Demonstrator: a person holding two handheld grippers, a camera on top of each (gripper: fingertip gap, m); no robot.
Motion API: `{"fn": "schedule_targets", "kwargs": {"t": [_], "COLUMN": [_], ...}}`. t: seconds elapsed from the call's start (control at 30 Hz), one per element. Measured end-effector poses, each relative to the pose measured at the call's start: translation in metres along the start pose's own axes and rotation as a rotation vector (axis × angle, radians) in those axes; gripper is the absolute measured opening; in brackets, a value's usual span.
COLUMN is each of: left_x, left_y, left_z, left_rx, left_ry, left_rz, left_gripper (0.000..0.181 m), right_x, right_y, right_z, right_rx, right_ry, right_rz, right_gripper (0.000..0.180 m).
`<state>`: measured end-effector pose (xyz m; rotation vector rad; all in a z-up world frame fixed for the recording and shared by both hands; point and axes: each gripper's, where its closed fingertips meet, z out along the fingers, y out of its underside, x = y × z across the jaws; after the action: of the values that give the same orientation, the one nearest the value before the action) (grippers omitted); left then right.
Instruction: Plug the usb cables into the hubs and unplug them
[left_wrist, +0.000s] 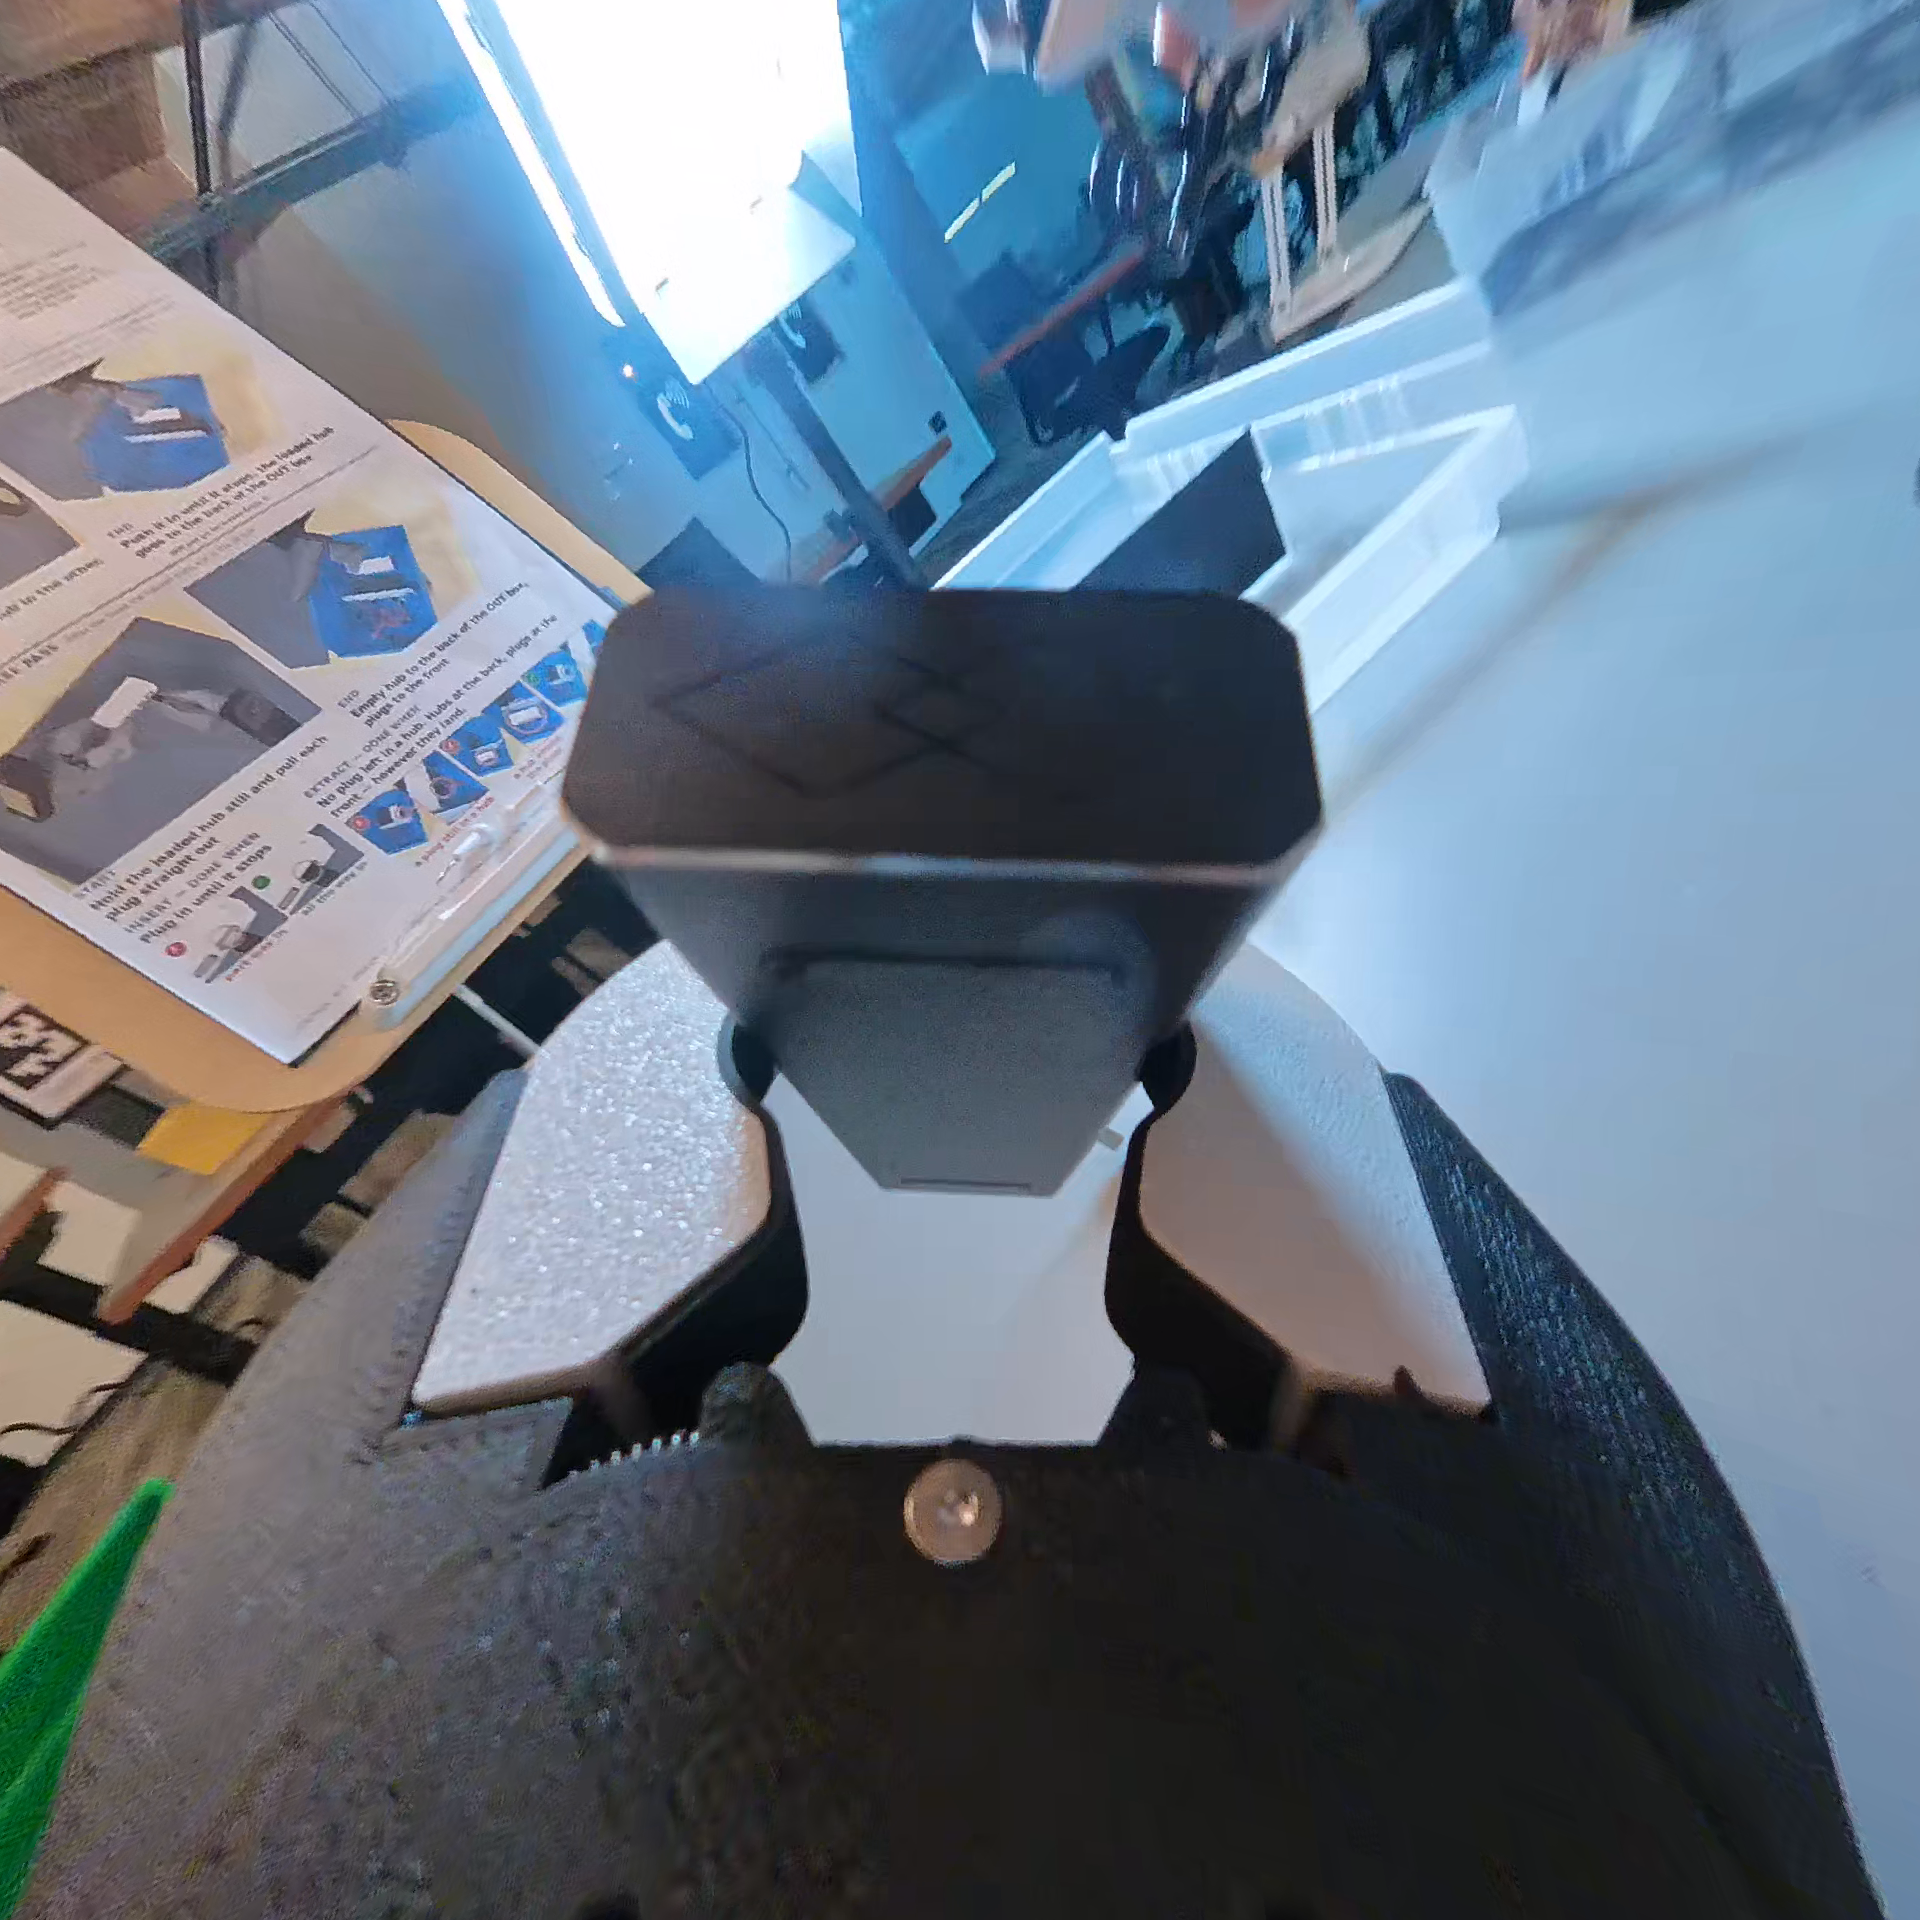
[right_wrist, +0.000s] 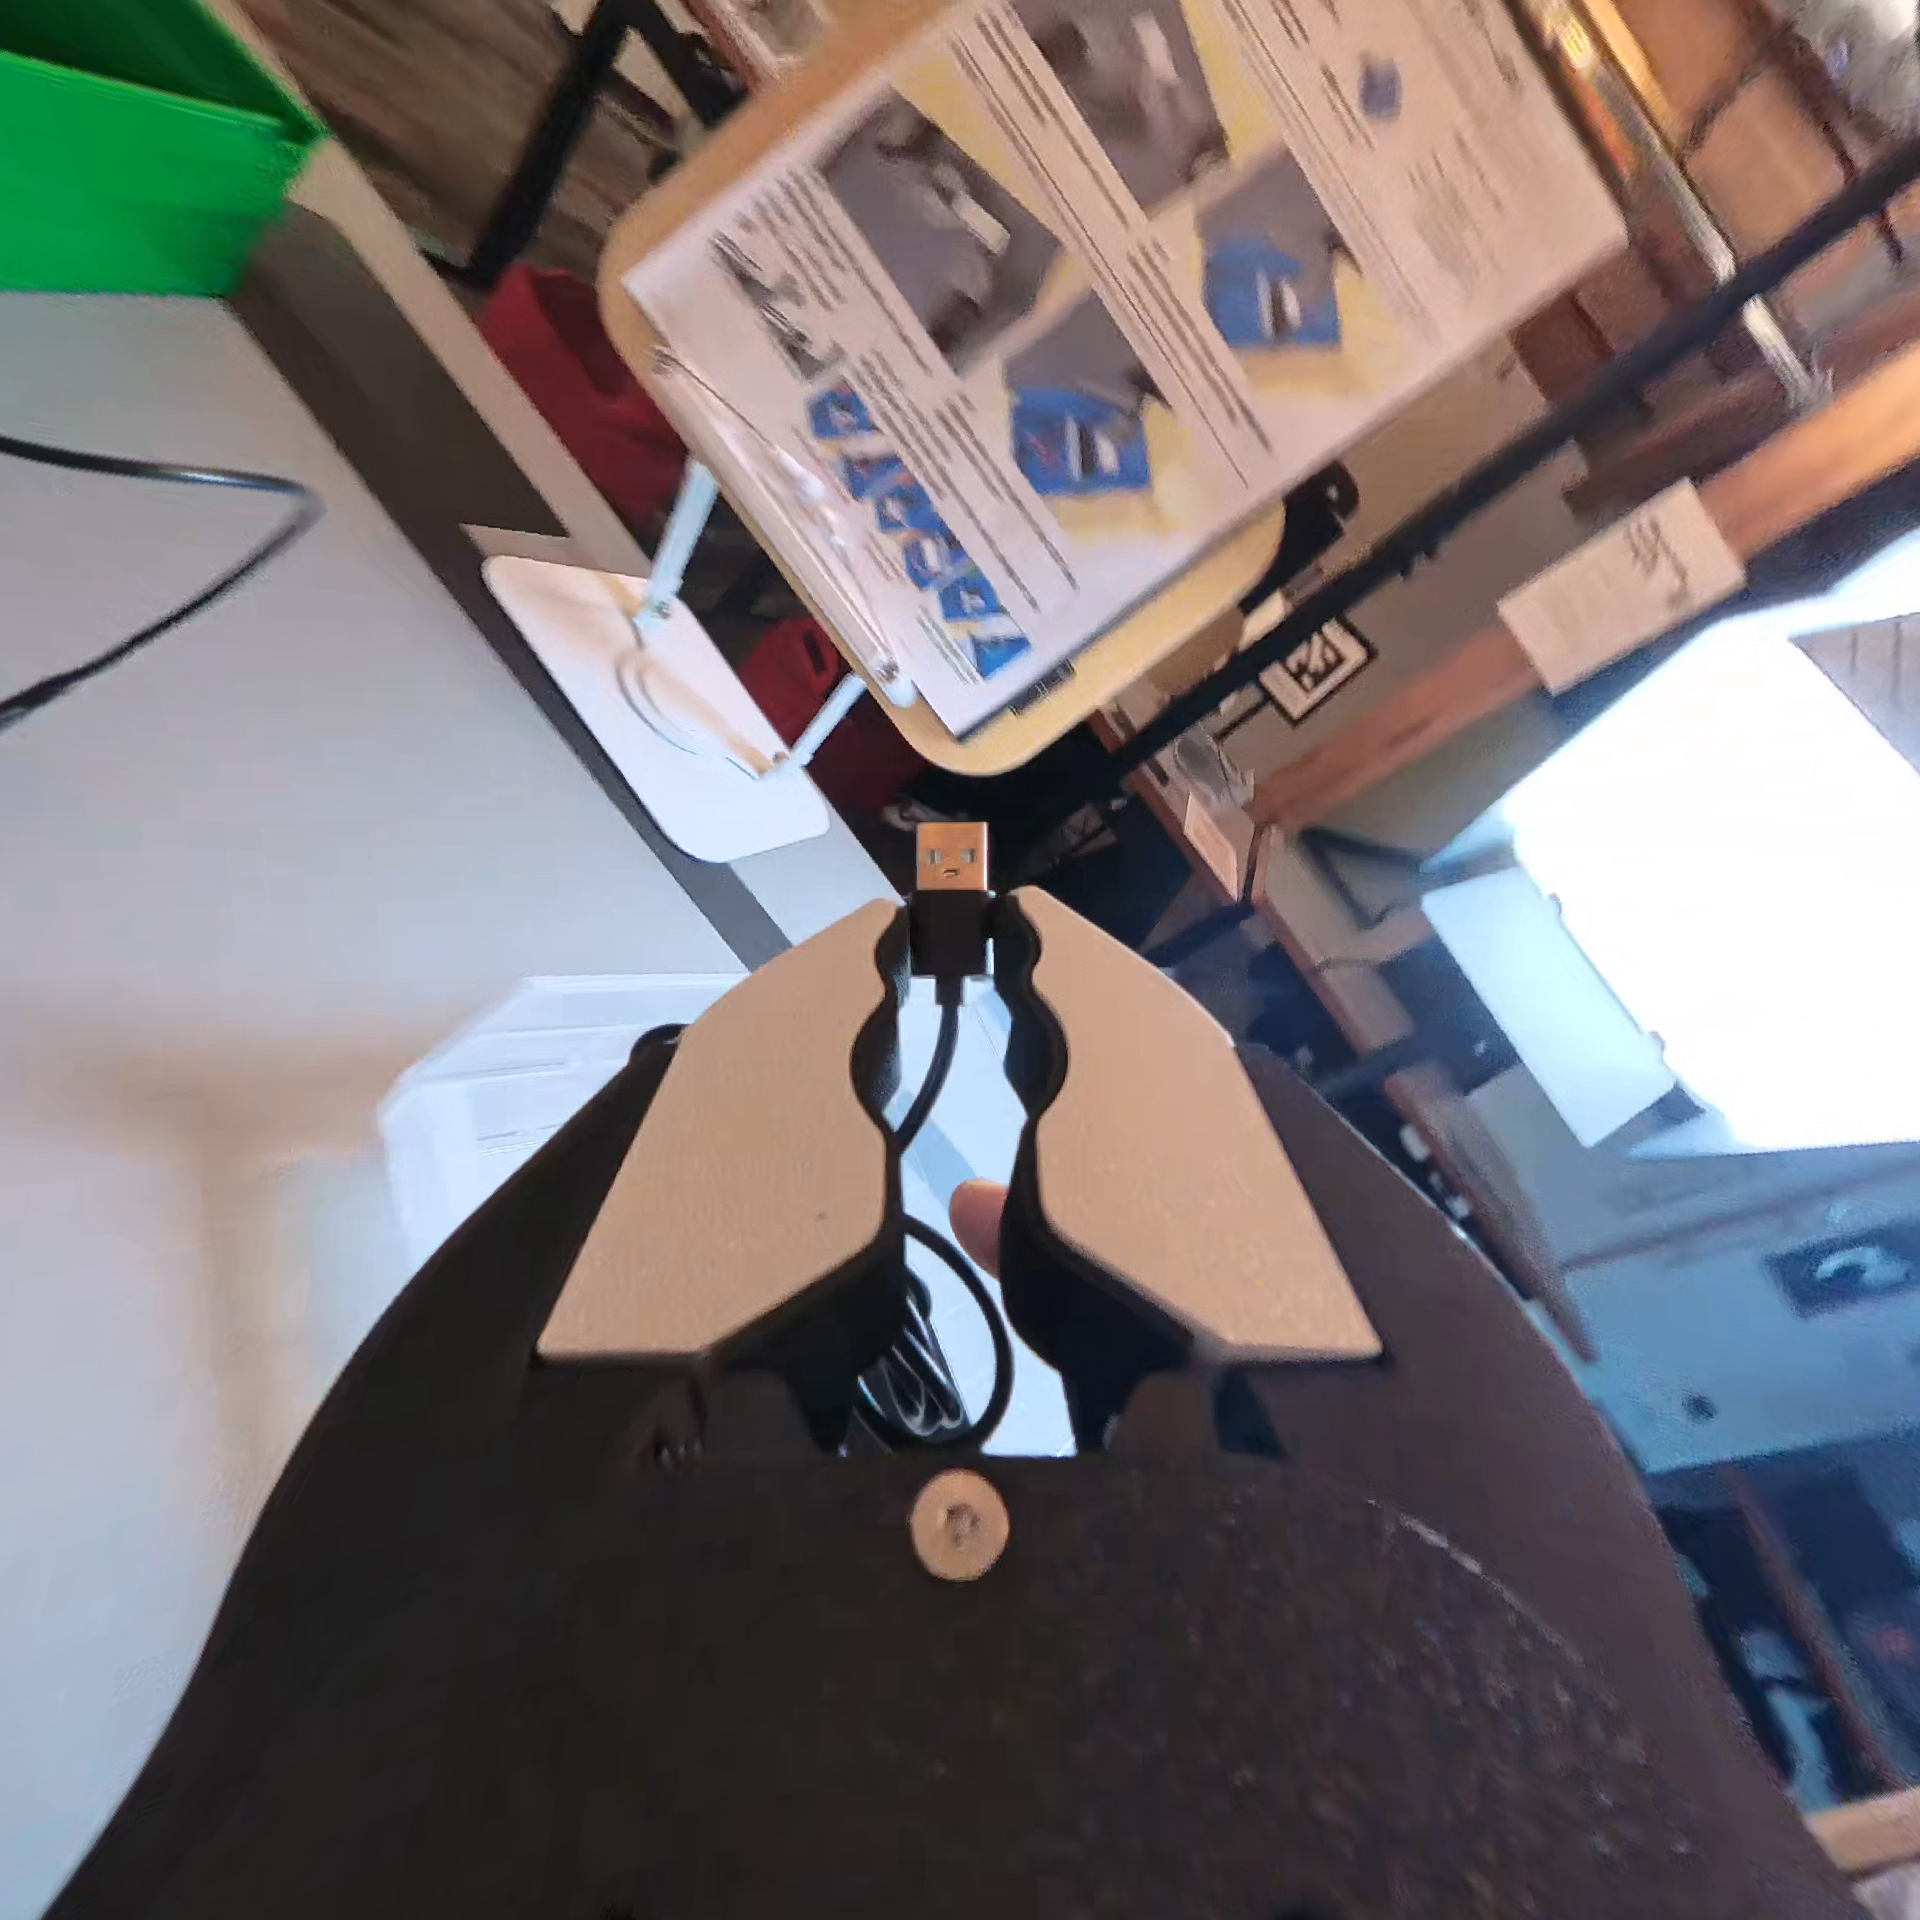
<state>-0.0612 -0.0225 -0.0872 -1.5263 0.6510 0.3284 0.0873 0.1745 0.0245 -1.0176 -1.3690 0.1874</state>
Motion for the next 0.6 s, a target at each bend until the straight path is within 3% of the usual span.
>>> {"fn": "schedule_targets", "kwargs": {"t": [0.03, 0.2, 0.3, 0.37, 0.5, 0.6], "left_x": [-0.001, -0.003, 0.001, 0.005, 0.017, 0.03], "left_y": [-0.003, -0.015, -0.023, -0.031, -0.048, -0.062], "left_z": [-0.001, -0.008, -0.012, -0.015, -0.021, -0.027], "left_rx": [0.022, 0.126, 0.187, 0.226, 0.291, 0.359], "left_ry": [0.004, 0.052, 0.112, 0.158, 0.243, 0.336], "left_rz": [-0.032, -0.166, -0.248, -0.287, -0.316, -0.345], "left_gripper": [0.072, 0.071, 0.071, 0.071, 0.071, 0.071], "right_x": [0.008, -0.016, -0.042, -0.037, -0.039, -0.086], "right_y": [0.013, 0.084, 0.132, 0.142, 0.083, 0.0], "right_z": [0.008, 0.049, 0.058, 0.062, 0.054, 0.028], "right_rx": [-0.01, -0.155, -0.392, -0.423, -0.222, 0.032], "right_ry": [0.008, -0.136, -0.218, -0.149, -0.205, -0.462], "right_rz": [0.041, 0.251, 0.226, 0.198, 0.304, 0.261], "right_gripper": [0.016, 0.015, 0.015, 0.021, 0.039, 0.036]}}
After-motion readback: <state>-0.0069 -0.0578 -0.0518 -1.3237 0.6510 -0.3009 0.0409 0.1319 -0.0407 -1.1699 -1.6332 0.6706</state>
